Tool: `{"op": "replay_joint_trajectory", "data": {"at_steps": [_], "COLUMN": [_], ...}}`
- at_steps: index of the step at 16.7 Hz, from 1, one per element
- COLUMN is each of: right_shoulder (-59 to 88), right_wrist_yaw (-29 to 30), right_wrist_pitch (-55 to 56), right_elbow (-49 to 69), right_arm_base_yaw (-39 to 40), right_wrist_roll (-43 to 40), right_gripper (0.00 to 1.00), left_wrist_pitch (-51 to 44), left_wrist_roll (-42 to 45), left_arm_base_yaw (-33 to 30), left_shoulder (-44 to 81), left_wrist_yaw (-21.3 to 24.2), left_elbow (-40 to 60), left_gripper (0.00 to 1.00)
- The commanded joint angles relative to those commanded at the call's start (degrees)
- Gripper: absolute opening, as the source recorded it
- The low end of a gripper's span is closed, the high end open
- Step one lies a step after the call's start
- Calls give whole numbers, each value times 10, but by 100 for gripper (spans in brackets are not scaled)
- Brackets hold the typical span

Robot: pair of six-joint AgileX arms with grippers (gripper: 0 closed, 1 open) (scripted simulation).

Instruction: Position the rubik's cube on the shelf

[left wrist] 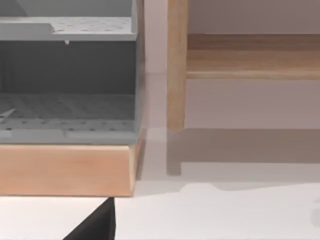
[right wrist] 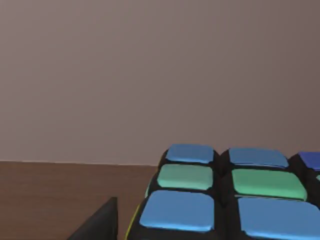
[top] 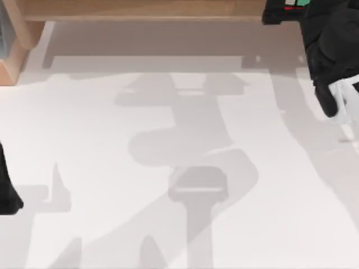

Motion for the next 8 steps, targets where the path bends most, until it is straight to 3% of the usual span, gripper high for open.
{"op": "replay_joint_trajectory", "data": {"at_steps": [4,8], "right_shoulder": [-40,-83], "right_wrist_yaw": [-108,-289], "right_wrist_pitch": [31,72], "right_elbow": [-102,-257], "right_arm_base_yaw": [-37,-108], "right_wrist_roll": [-57,-169], "right_gripper": [100,100], "left_wrist_pitch": [0,0], "left_wrist_roll": [0,0], "left_arm_base_yaw": [0,0], "left_shoulder": [0,0], "left_wrist_yaw": [0,0], "left_elbow": [0,0], "left_gripper": [100,100]}}
